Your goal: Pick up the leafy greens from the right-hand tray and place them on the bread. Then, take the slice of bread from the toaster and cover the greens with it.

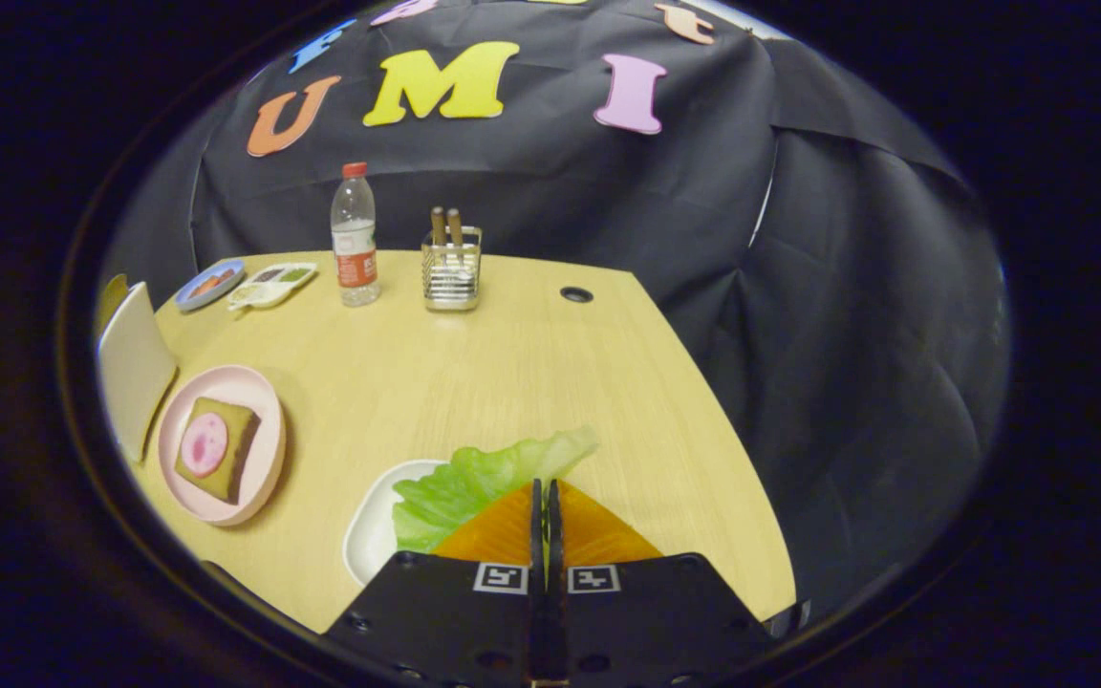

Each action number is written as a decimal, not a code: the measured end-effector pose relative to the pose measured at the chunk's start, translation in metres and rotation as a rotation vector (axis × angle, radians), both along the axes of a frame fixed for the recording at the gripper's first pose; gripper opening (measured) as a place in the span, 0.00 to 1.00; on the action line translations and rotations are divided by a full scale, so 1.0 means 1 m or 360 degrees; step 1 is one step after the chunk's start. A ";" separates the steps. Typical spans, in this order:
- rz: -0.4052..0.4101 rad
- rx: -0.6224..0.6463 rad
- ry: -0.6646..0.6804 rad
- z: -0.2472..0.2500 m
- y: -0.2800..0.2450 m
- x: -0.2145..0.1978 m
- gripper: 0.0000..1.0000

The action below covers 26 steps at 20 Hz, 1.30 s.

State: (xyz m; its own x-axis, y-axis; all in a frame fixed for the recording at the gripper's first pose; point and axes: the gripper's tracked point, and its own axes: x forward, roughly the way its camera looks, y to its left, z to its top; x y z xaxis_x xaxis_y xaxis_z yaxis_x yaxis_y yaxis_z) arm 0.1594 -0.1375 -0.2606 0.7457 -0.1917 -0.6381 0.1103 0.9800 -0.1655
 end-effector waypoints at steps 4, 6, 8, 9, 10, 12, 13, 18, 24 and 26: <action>0.0061 0.0050 -0.0110 0.039 0.030 -0.012 0.00; 0.0096 0.0008 -0.0177 0.059 0.043 -0.017 0.00; 0.0140 -0.0014 -0.0216 0.074 0.062 -0.023 0.00; 0.0164 -0.0018 -0.0225 0.079 0.072 -0.026 0.00; 0.0190 -0.0022 -0.0237 0.083 0.083 -0.028 0.00; 0.0239 -0.0043 -0.0249 0.085 0.099 -0.029 0.00; 0.0235 -0.0066 -0.0238 0.081 0.101 -0.030 0.00; 0.0203 0.0012 -0.0122 0.047 0.098 -0.034 0.01; 0.0176 0.0123 0.0021 -0.007 0.090 -0.035 0.70; 0.0144 0.0159 0.0084 -0.025 0.087 -0.037 0.78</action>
